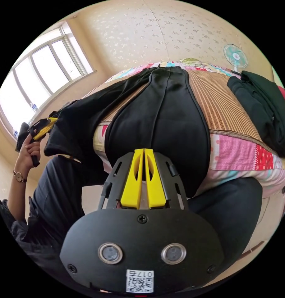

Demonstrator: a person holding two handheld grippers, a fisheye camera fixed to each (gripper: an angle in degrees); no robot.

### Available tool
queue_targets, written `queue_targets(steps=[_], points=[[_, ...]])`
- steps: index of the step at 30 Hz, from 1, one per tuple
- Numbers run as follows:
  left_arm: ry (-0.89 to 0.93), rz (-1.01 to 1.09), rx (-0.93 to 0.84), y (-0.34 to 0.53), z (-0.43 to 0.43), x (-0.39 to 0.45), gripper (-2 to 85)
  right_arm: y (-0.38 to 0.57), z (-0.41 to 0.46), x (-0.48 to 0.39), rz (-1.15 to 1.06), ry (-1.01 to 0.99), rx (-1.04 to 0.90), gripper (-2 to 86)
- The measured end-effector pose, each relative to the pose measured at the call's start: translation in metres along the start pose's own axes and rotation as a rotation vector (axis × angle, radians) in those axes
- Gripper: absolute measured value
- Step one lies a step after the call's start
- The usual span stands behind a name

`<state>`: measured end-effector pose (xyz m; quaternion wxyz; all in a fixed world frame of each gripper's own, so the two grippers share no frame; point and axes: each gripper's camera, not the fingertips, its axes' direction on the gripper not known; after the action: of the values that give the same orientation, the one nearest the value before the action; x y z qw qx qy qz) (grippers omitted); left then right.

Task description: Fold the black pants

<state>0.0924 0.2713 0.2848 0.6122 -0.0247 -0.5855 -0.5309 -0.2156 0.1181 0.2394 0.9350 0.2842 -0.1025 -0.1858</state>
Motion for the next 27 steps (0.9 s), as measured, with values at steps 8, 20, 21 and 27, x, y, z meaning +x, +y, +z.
queue_targets(steps=[8, 20, 21, 27], points=[[0.038, 0.253, -0.006, 0.001, 0.021, 0.04, 5.5, 0.022, -0.016, 0.007, 0.045, -0.004, 0.03, 0.6], [-0.172, 0.424, -0.163, 0.025, 0.13, 0.099, 5.3, 0.039, -0.076, 0.048, 0.167, 0.007, 0.069, 6.4], [-0.14, 0.392, -0.179, 0.024, 0.128, 0.095, 3.5, 0.039, -0.085, 0.061, 0.206, 0.033, 0.072, 7.0], [-0.015, 0.467, -0.228, 0.021, 0.115, 0.092, 3.4, 0.036, -0.097, 0.134, 0.296, 0.036, -0.037, 9.9]])
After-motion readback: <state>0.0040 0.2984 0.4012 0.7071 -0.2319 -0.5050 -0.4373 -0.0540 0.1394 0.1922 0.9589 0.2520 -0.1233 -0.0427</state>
